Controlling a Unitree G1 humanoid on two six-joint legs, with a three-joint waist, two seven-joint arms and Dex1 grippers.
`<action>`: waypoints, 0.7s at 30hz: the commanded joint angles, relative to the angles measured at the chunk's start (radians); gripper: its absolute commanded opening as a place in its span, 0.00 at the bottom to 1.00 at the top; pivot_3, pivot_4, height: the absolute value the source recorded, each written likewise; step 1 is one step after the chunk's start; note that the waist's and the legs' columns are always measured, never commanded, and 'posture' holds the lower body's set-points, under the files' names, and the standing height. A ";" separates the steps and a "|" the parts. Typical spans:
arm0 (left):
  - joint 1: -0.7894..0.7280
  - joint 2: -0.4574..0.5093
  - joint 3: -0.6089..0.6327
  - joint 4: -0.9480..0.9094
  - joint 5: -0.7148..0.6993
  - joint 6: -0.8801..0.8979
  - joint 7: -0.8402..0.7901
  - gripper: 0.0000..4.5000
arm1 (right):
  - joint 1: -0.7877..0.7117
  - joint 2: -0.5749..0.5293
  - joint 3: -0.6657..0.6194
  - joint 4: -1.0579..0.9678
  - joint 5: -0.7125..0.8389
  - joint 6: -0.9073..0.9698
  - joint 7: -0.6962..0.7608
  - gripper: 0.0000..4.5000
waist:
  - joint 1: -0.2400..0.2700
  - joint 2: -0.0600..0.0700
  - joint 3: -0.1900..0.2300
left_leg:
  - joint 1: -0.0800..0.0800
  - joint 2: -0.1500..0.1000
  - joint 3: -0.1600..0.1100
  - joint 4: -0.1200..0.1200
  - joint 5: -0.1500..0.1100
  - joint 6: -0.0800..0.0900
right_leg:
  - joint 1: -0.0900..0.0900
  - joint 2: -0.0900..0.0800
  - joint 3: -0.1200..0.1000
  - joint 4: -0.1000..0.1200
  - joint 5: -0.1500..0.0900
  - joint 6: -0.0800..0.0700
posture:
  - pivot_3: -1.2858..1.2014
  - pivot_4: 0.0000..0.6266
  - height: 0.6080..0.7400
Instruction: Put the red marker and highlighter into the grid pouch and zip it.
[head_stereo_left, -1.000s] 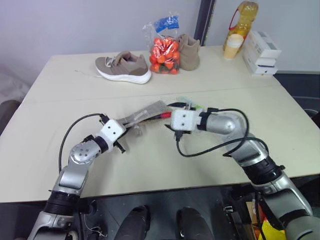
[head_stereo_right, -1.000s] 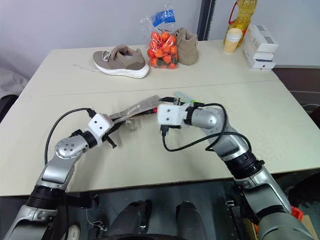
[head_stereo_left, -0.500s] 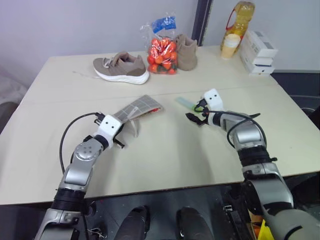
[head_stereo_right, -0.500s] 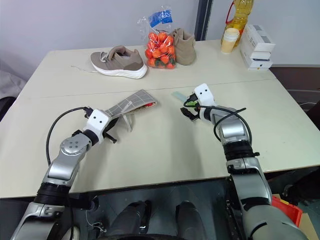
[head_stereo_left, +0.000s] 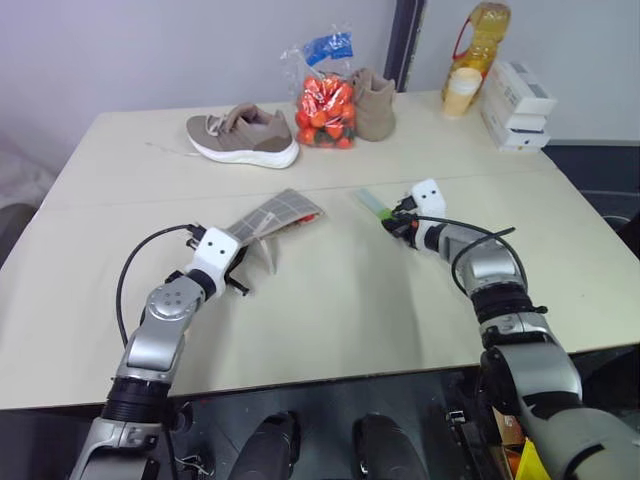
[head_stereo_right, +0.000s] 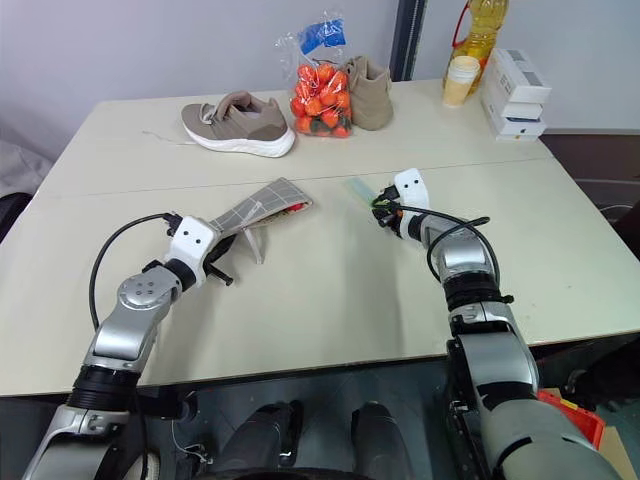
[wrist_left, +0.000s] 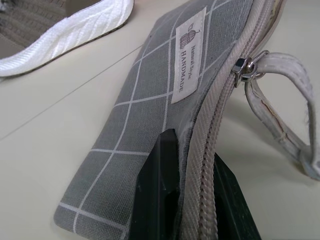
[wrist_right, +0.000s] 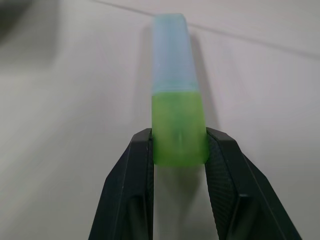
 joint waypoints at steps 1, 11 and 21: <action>-0.021 -0.004 0.024 -0.041 -0.034 0.014 -0.009 0.00 | 0.081 -0.060 0.032 -0.284 -0.004 0.020 0.048 0.19 | 0.004 0.000 0.000 | 0.000 0.000 0.000 0.000 0.000 0.000 | 0.000 0.000 0.000 0.000 0.000 0.000 | 0.52 0.24 1.00; -0.088 -0.030 -0.006 -0.005 -0.059 0.016 -0.048 0.00 | 0.288 -0.190 0.074 -0.818 0.125 0.230 0.204 0.19 | 0.000 0.000 0.000 | -0.001 0.001 0.000 0.001 0.000 0.000 | 0.000 0.000 -0.001 -0.001 0.000 0.000 | 0.52 0.24 1.00; -0.097 -0.053 -0.030 -0.009 -0.054 0.015 -0.064 0.00 | 0.271 -0.159 0.119 -0.832 0.132 0.293 0.157 0.19 | 0.006 0.000 0.000 | -0.001 0.001 0.000 0.001 0.000 0.000 | 0.001 0.000 -0.001 -0.001 0.000 0.000 | 0.52 0.24 1.00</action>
